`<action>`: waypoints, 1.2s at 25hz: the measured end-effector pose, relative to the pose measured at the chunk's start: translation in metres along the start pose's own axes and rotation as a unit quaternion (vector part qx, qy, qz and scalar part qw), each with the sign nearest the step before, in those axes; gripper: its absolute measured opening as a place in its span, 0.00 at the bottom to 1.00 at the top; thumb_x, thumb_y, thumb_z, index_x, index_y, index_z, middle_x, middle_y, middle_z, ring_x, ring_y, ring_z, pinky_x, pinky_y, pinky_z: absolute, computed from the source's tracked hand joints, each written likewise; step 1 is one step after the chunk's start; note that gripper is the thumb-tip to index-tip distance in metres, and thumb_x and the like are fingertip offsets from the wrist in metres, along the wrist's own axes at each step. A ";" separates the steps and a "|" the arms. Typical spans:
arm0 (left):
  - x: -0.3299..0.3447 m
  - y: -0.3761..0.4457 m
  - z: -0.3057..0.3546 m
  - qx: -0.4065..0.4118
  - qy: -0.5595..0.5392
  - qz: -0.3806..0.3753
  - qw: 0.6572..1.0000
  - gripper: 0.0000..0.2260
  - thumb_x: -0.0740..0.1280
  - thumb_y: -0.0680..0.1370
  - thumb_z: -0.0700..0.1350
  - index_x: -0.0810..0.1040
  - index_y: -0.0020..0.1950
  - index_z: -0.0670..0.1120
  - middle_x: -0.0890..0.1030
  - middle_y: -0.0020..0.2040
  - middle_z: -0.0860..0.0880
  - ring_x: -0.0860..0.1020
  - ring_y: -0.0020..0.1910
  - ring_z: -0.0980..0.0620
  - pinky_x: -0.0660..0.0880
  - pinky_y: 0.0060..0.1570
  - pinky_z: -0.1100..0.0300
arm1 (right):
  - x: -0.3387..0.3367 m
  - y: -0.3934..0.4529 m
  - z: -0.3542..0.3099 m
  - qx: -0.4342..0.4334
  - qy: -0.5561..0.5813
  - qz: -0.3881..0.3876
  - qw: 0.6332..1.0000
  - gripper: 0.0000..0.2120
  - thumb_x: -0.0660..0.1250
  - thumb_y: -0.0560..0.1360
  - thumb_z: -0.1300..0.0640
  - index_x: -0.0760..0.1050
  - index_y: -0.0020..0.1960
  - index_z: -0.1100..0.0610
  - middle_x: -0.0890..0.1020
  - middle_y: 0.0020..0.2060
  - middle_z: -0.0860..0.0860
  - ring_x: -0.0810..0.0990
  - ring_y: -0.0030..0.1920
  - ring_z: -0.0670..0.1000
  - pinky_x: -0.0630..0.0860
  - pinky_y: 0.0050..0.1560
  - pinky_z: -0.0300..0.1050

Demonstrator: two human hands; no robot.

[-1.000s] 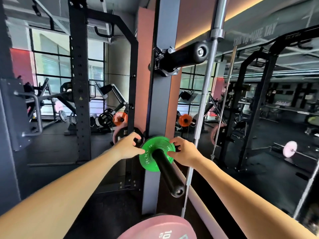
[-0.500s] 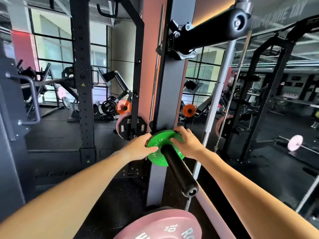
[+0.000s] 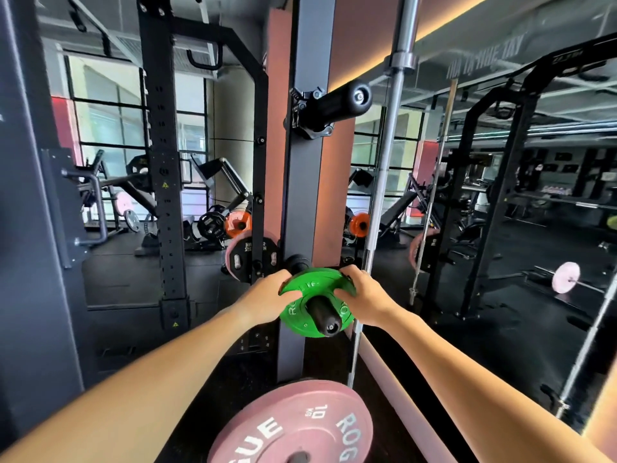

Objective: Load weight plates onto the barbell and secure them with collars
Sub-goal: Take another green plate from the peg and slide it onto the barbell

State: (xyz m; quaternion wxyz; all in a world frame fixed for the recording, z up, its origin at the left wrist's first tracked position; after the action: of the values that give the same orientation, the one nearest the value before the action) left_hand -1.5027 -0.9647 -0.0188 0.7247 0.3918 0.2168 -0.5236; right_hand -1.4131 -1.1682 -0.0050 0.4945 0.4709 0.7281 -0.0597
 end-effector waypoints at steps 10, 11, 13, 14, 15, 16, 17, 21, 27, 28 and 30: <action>0.018 -0.134 0.026 -0.065 -0.159 -0.035 0.985 0.07 0.66 0.82 0.44 0.75 0.44 0.48 0.80 0.34 0.55 0.77 0.37 0.55 0.79 0.42 0.50 | -0.011 -0.121 -0.051 -0.099 -0.023 -0.024 0.995 0.19 0.72 0.76 0.60 0.75 0.64 0.62 0.80 0.54 0.59 0.78 0.56 0.59 0.65 0.51 0.39; 0.012 -0.147 0.024 -0.072 -0.164 -0.036 0.983 0.08 0.65 0.83 0.45 0.75 0.44 0.49 0.80 0.33 0.56 0.78 0.36 0.56 0.80 0.41 0.51 | -0.007 -0.128 -0.061 -0.105 -0.020 -0.029 0.994 0.18 0.72 0.76 0.60 0.75 0.64 0.63 0.80 0.54 0.59 0.78 0.56 0.60 0.67 0.52 0.41; -0.010 -0.168 0.023 -0.078 -0.155 -0.031 0.984 0.08 0.65 0.83 0.46 0.75 0.44 0.49 0.80 0.33 0.57 0.80 0.36 0.58 0.82 0.39 0.55 | -0.001 -0.137 -0.086 -0.119 -0.006 -0.034 0.992 0.16 0.72 0.75 0.60 0.76 0.61 0.64 0.80 0.53 0.60 0.78 0.55 0.60 0.69 0.53 0.45; -0.024 -0.176 0.023 -0.077 -0.149 -0.023 0.986 0.07 0.65 0.83 0.46 0.76 0.45 0.50 0.80 0.33 0.57 0.80 0.36 0.58 0.82 0.39 0.56 | 0.000 -0.138 -0.099 -0.128 0.000 -0.033 0.991 0.15 0.72 0.75 0.60 0.76 0.60 0.65 0.80 0.53 0.59 0.78 0.55 0.60 0.70 0.52 0.46; -0.041 -0.183 0.022 -0.074 -0.143 -0.012 0.987 0.07 0.65 0.83 0.46 0.76 0.45 0.50 0.80 0.34 0.57 0.80 0.36 0.58 0.81 0.38 0.57 | 0.002 -0.138 -0.115 -0.137 0.005 -0.030 0.990 0.15 0.72 0.75 0.60 0.76 0.59 0.64 0.80 0.52 0.59 0.78 0.55 0.60 0.70 0.52 0.45; -0.059 -0.191 0.022 -0.069 -0.137 -0.001 0.988 0.07 0.65 0.83 0.46 0.76 0.46 0.51 0.81 0.35 0.56 0.80 0.36 0.58 0.80 0.38 0.58 | 0.003 -0.137 -0.130 -0.146 0.010 -0.024 0.989 0.15 0.72 0.76 0.60 0.76 0.60 0.64 0.80 0.52 0.58 0.78 0.55 0.59 0.68 0.51 0.42; -0.076 -0.199 0.022 -0.065 -0.128 0.011 0.990 0.07 0.65 0.83 0.46 0.77 0.46 0.51 0.81 0.36 0.57 0.80 0.37 0.59 0.80 0.38 0.59 | 0.006 -0.135 -0.146 -0.154 0.017 -0.016 0.988 0.16 0.72 0.76 0.60 0.76 0.61 0.63 0.80 0.53 0.57 0.78 0.56 0.58 0.67 0.52 0.40; -0.162 -0.259 0.008 -0.059 -0.072 0.103 0.990 0.07 0.65 0.83 0.47 0.75 0.44 0.52 0.79 0.33 0.61 0.74 0.32 0.65 0.72 0.35 0.69 | 0.032 -0.131 -0.238 -0.202 0.075 0.017 0.976 0.19 0.74 0.74 0.61 0.76 0.63 0.63 0.81 0.56 0.59 0.79 0.57 0.58 0.70 0.59 0.42; -0.293 -0.375 -0.031 -0.092 0.004 0.264 0.960 0.04 0.64 0.83 0.49 0.76 0.54 0.49 0.81 0.45 0.51 0.77 0.42 0.58 0.70 0.43 0.68 | 0.105 -0.149 -0.398 -0.236 0.240 -0.018 0.941 0.15 0.72 0.76 0.64 0.75 0.62 0.59 0.81 0.54 0.56 0.80 0.57 0.57 0.73 0.64 0.52; -0.312 -0.396 -0.038 -0.105 0.011 0.293 0.950 0.05 0.63 0.83 0.50 0.75 0.56 0.51 0.82 0.48 0.51 0.78 0.46 0.55 0.70 0.46 0.63 | 0.117 -0.155 -0.425 -0.244 0.258 -0.026 0.935 0.15 0.71 0.76 0.63 0.75 0.62 0.58 0.81 0.54 0.55 0.80 0.57 0.56 0.73 0.64 0.51; -0.346 -0.438 -0.051 -0.116 0.032 0.347 0.930 0.02 0.61 0.83 0.53 0.73 0.53 0.58 0.81 0.47 0.56 0.77 0.48 0.56 0.69 0.46 0.57 | 0.139 -0.169 -0.476 -0.263 0.289 -0.052 0.919 0.14 0.71 0.77 0.63 0.74 0.61 0.55 0.81 0.55 0.55 0.80 0.57 0.56 0.74 0.64 0.56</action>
State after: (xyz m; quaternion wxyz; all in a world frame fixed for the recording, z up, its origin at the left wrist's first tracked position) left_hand -2.0280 -0.7839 0.0526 0.8942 0.3726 0.1495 -0.1979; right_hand -1.8645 -0.9111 0.0632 0.3647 0.2826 0.8522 0.2469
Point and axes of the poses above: each hand's wrist, its own y-axis towards the middle knuckle, its own x-axis out of the palm, z = x × y, the point moved 4 cm from there along y, towards the middle knuckle
